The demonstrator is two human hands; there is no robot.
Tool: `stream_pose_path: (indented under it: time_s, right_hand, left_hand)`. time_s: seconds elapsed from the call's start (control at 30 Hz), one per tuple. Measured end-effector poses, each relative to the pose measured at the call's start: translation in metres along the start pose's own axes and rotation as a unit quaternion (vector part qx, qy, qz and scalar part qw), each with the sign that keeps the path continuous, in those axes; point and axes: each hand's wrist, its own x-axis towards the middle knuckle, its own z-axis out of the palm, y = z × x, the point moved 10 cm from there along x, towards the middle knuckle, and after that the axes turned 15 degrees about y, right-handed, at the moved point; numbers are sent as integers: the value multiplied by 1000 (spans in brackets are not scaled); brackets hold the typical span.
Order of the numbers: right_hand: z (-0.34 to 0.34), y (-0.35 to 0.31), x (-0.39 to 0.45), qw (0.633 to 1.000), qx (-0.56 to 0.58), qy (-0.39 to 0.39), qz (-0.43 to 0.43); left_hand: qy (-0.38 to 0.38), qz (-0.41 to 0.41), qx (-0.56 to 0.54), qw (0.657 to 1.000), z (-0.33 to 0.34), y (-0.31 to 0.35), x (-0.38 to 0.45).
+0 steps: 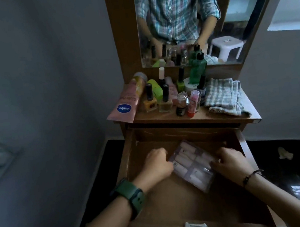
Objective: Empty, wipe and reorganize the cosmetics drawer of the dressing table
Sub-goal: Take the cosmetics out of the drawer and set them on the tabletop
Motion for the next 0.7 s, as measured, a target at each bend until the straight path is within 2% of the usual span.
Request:
stream_pose_path:
  time_s: [0.07,0.13,0.27,0.4,0.53,0.7]
  right_hand:
    - [7,5,1,999,17,-2,29]
    - [18,7,5,996,68,-14,58]
    - [35,15,0,970,185,-41,155]
    - [39,10,-13,946,262,-72,177]
    - [18,-8,-33,918,353,-85,160]
    - [-54,-60,-60,892,442,-73,56]
  left_hand:
    - [-5,-38,38,999,10,-9,5]
    - [-1,-62,31,998,13,-9,5]
    - [4,-144,-71,987,19,-16,-4]
    - [8,-220,-180,959,21,-35,-15]
    - [-19,-208,-180,961,-7,-36,-25]
    - [-29,-134,-234,962,-88,-22,-46]
